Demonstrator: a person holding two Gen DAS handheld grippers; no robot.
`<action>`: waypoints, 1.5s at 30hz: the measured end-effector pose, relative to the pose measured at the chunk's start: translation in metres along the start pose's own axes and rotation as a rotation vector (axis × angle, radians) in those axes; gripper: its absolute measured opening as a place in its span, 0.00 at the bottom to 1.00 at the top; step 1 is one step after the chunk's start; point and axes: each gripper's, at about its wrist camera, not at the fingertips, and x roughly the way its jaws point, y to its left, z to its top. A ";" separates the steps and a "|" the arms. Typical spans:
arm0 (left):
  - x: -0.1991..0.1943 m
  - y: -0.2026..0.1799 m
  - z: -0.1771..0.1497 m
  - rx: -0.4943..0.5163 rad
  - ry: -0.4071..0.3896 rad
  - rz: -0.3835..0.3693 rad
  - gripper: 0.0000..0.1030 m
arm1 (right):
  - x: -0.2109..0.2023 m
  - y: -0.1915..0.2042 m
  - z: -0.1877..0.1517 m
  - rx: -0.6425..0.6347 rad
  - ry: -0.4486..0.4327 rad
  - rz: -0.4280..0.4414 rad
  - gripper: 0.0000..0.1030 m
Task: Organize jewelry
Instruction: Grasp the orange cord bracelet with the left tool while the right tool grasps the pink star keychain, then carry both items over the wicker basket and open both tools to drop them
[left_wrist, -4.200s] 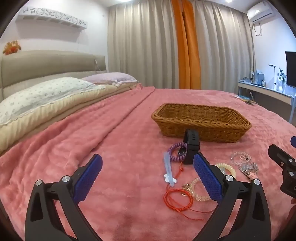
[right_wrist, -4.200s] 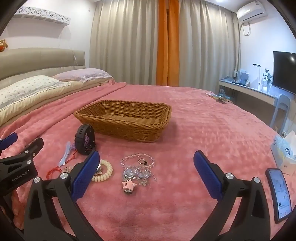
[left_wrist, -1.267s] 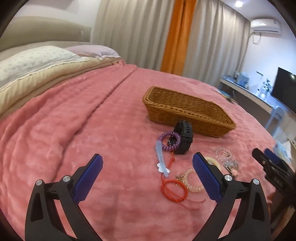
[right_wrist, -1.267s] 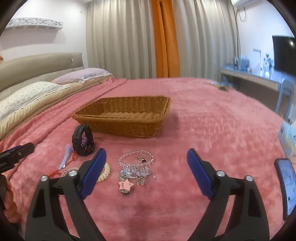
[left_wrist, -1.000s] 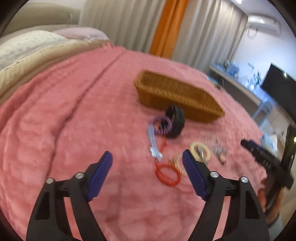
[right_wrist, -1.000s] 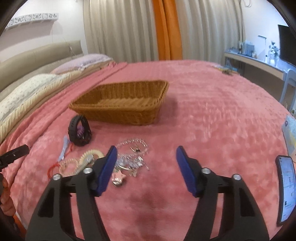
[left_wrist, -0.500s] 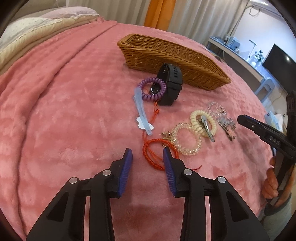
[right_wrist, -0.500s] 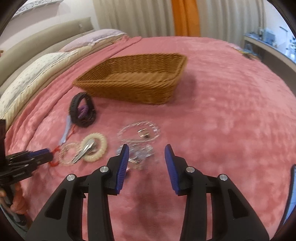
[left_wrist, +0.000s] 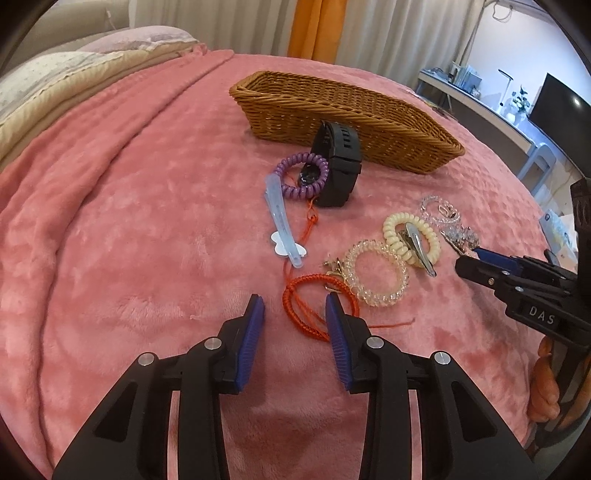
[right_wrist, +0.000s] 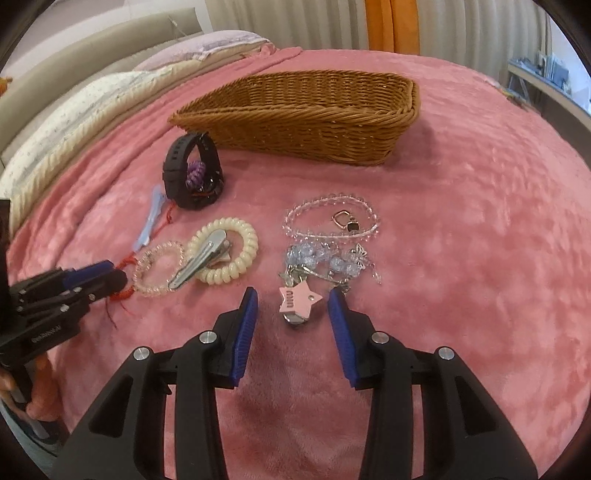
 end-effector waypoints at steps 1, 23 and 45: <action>0.000 -0.001 -0.001 0.006 -0.002 0.006 0.32 | -0.002 0.001 -0.002 -0.009 -0.004 -0.005 0.20; -0.058 -0.004 -0.027 0.026 -0.138 -0.089 0.02 | -0.063 0.021 -0.041 -0.052 -0.117 0.046 0.20; -0.083 -0.031 0.159 0.114 -0.408 -0.150 0.02 | -0.070 -0.007 0.128 0.055 -0.255 0.174 0.20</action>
